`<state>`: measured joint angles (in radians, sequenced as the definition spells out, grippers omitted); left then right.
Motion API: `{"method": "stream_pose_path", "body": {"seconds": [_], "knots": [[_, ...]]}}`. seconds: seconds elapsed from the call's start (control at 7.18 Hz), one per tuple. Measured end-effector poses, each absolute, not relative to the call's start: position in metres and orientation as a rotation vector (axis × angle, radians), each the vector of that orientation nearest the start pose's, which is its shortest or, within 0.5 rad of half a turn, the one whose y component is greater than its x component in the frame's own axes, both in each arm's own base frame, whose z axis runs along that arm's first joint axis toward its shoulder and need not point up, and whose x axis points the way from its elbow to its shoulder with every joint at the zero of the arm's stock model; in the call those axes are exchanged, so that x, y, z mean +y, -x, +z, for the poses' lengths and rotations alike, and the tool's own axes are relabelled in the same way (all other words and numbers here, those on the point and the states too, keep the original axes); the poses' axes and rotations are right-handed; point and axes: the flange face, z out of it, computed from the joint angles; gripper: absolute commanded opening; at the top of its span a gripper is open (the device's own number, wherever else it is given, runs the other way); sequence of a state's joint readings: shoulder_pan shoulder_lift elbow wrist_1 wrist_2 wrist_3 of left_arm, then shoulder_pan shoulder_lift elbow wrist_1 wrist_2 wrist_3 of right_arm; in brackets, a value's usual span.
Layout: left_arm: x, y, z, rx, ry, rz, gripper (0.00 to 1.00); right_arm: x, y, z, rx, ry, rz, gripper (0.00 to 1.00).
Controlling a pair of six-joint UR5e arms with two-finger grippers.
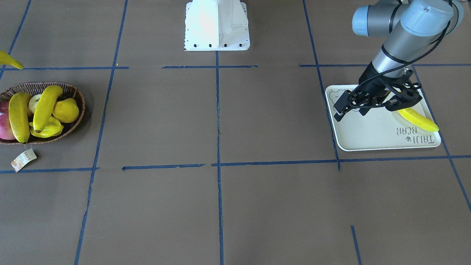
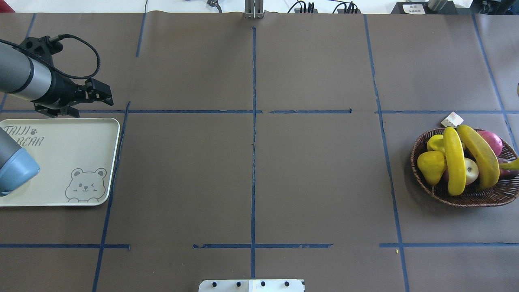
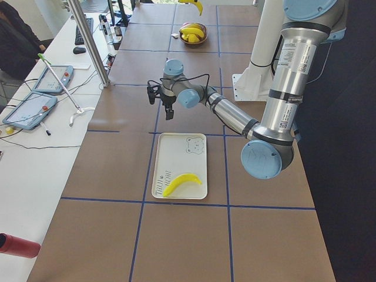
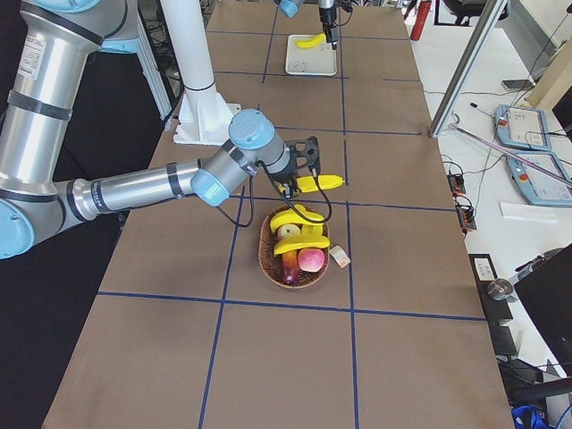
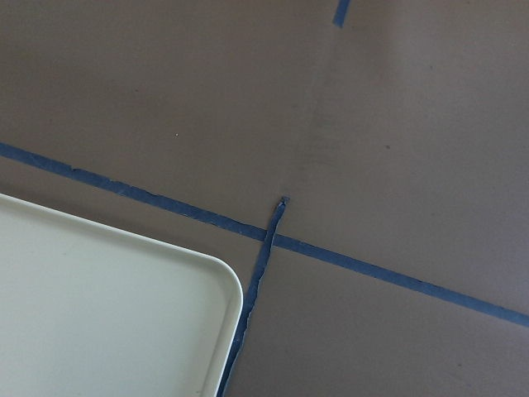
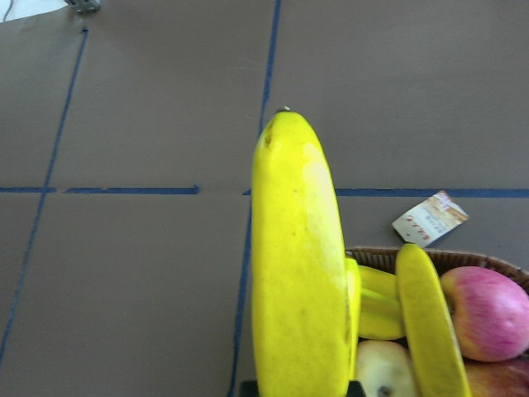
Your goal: Transfer all bananas from basket to plate
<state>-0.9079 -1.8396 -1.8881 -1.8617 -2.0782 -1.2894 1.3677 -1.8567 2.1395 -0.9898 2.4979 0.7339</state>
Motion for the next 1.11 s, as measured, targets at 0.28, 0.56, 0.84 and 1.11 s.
{"method": "stream_pose_path", "body": {"seconds": [0.28, 0.56, 0.84, 1.11], "knots": [[-0.494, -0.328, 0.262, 1.127, -0.097, -0.331, 0.99, -0.417, 0.118, 0.347, -1.231, -0.225, 0.112, 0.02], [-0.482, -0.345, 0.216, 1.383, -0.118, -0.338, 0.99, -0.416, 0.246, 0.258, -1.322, -0.203, 0.176, 0.02], [-0.469, -0.375, 0.180, 1.526, -0.092, -0.296, 0.99, -0.388, 0.334, 0.198, -1.401, -0.189, 0.120, 0.02], [-0.456, -0.418, 0.143, 1.578, -0.069, -0.221, 0.99, -0.368, 0.386, 0.174, -1.417, -0.176, 0.072, 0.02]]}}
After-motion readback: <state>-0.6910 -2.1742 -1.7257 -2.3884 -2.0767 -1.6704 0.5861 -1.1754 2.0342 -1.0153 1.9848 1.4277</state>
